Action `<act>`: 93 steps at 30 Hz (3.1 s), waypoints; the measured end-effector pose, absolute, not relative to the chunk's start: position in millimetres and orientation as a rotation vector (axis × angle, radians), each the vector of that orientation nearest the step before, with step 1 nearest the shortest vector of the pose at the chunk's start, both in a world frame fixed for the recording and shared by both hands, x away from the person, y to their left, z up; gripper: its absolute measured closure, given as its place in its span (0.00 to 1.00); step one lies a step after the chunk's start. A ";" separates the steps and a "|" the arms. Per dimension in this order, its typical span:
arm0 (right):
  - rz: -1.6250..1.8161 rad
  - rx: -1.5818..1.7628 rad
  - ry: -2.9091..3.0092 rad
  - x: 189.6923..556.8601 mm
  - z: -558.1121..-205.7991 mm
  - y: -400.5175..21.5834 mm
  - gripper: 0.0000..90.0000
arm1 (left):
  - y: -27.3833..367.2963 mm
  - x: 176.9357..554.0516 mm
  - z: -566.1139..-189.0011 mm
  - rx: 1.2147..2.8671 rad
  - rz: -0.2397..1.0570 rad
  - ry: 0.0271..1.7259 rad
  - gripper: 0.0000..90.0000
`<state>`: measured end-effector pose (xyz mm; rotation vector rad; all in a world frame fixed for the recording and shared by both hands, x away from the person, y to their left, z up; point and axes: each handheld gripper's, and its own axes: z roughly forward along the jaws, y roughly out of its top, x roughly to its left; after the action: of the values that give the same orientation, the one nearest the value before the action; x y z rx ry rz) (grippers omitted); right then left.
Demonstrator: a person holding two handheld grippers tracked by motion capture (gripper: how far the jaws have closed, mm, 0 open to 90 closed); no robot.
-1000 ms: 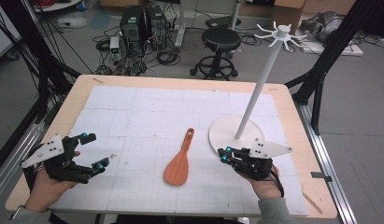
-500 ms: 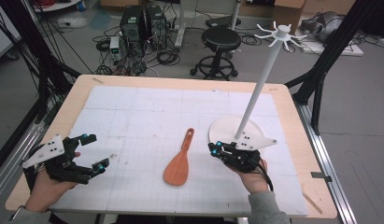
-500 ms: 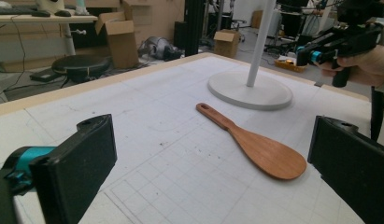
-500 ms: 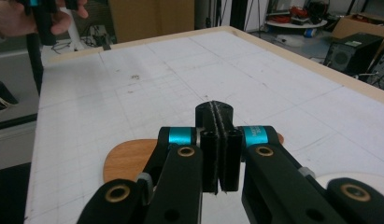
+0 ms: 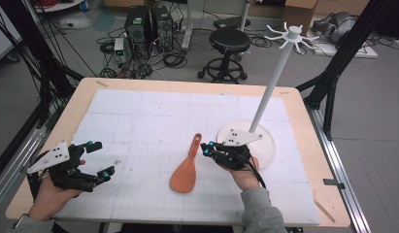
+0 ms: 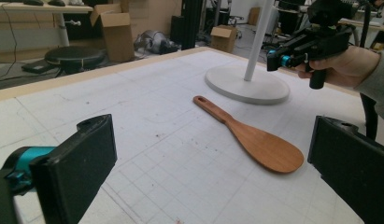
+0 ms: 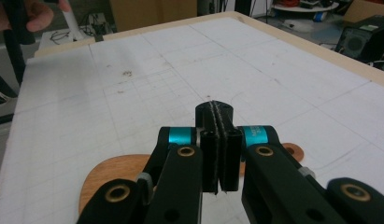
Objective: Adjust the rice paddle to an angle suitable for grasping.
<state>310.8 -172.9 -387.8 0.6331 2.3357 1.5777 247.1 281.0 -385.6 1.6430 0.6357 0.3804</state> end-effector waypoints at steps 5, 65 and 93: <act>1.581 0.635 2.354 321.1 -390.9 -163.2 1.00 | 280.4 245.1 -384.9 1.641 0.380 0.627 0.02; 1.175 0.733 2.675 377.3 -444.5 -103.3 1.00 | 280.3 247.5 -391.5 1.653 0.360 0.650 0.02; 1.179 0.733 2.740 357.6 -443.4 -113.8 1.00 | 279.7 247.3 -391.9 1.666 0.362 0.649 0.02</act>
<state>357.6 -113.8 -443.4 0.7330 2.7404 1.1791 247.3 279.7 -391.9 1.6659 0.6487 0.3625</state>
